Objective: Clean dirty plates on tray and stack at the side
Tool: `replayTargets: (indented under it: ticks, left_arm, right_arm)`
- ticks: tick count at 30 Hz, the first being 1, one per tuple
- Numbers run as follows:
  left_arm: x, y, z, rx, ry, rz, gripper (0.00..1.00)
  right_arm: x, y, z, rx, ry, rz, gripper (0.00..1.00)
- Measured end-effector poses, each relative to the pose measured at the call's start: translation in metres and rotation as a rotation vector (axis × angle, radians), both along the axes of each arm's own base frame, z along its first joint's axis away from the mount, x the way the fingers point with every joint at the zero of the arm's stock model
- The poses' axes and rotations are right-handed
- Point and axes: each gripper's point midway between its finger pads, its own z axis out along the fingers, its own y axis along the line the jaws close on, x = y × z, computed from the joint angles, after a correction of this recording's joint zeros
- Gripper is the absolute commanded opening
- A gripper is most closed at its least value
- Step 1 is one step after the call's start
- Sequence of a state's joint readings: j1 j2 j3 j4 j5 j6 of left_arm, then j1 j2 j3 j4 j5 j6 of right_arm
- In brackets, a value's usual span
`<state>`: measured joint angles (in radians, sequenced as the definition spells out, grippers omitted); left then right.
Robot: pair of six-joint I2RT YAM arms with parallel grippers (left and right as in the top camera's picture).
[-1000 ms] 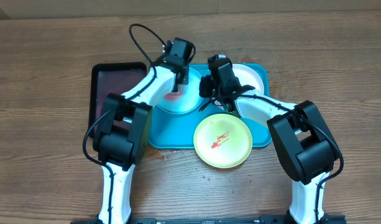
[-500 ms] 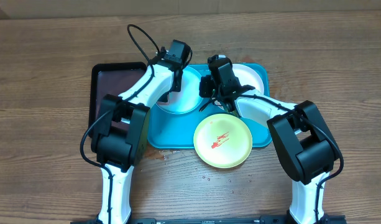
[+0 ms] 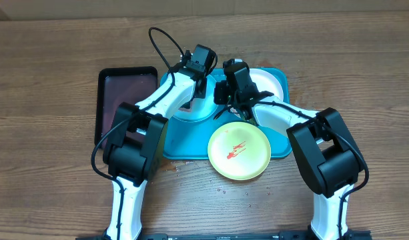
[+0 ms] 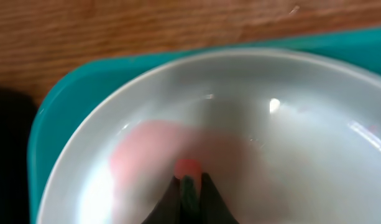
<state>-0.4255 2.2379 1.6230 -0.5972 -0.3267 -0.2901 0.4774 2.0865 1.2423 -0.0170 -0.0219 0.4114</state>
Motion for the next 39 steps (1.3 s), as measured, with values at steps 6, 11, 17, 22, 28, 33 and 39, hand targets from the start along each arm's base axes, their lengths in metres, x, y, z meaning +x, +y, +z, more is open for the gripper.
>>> replayTargets:
  ticks: [6,11,17,22,28,33,39]
  left_arm:
    - [0.012,-0.011,0.001,-0.052,-0.046,-0.010,0.04]
    - [0.017,-0.014,0.000,-0.070,-0.076,-0.005,0.04]
    - [0.021,-0.003,0.002,-0.017,-0.115,0.031,0.04]
    - [0.025,0.016,0.002,0.033,-0.128,0.076,0.04]
    - [0.022,0.043,0.000,0.081,-0.101,0.124,0.04]
    - [0.018,0.047,0.002,0.109,-0.081,0.129,0.04]
    - [0.015,0.045,0.007,0.097,-0.065,0.121,0.04]
  right_arm:
    - [0.000,0.000,0.000,0.000,0.001,0.000,0.04]
    - [0.000,0.000,0.000,-0.001,0.001,0.000,0.04]
    - [0.000,0.000,0.000,0.000,0.001,0.000,0.04]
    - [0.000,0.000,0.000,0.000,0.001,0.000,0.04]
    - [-0.001,0.002,0.000,0.005,0.002,0.007,0.04]
    - [-0.001,0.002,0.000,0.006,0.003,0.006,0.04]
    - [-0.001,0.002,0.000,0.007,0.004,0.006,0.04]
